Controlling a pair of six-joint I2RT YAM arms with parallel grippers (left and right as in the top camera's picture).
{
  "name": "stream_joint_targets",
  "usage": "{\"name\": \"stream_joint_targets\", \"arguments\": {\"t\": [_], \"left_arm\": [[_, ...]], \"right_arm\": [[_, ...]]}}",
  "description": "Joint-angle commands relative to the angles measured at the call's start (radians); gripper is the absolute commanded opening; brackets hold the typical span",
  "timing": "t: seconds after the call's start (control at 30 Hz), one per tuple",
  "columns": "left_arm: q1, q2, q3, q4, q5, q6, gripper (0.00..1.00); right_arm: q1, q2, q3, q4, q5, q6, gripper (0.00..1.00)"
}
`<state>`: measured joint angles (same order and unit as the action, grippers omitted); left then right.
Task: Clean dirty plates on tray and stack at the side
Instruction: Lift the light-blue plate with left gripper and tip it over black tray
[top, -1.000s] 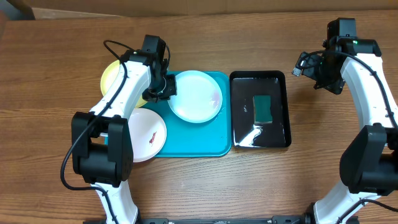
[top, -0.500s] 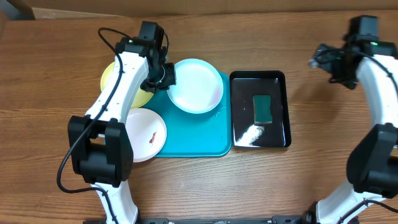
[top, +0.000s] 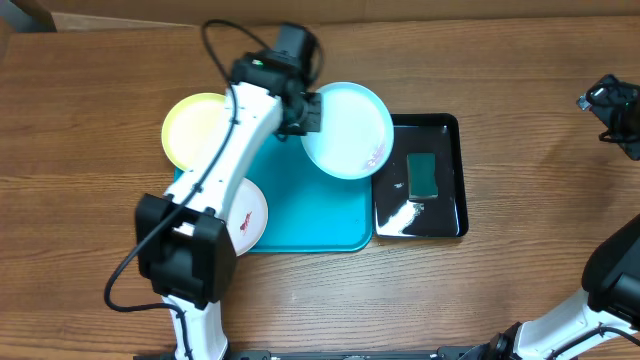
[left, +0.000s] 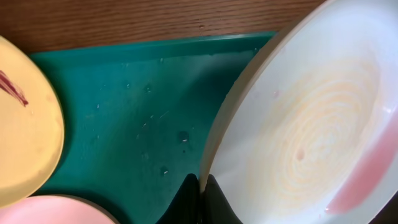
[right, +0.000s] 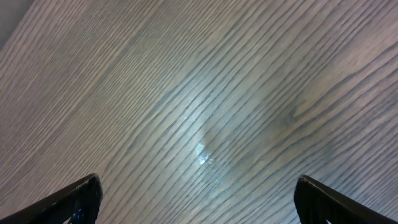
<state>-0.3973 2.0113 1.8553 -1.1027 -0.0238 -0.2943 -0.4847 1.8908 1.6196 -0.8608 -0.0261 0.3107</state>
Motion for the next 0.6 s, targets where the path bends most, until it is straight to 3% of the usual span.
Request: {"name": "stream_joint_targets", "arguments": {"t": [0.0, 0.27, 0.57], "left_arm": [[-0.072, -0.034, 0.035, -0.004, -0.145, 0.01, 0.04], [-0.2, -0.034, 0.035, 0.003, -0.2, -0.005, 0.04], [-0.314, -0.034, 0.035, 0.018, -0.43, -0.005, 0.04]], "right_arm": [[-0.006, 0.001, 0.01, 0.003, -0.001, 0.004, 1.0], [-0.006, 0.001, 0.01, 0.003, -0.001, 0.004, 1.0], [-0.006, 0.001, 0.01, 0.004, -0.001, 0.004, 1.0]]}}
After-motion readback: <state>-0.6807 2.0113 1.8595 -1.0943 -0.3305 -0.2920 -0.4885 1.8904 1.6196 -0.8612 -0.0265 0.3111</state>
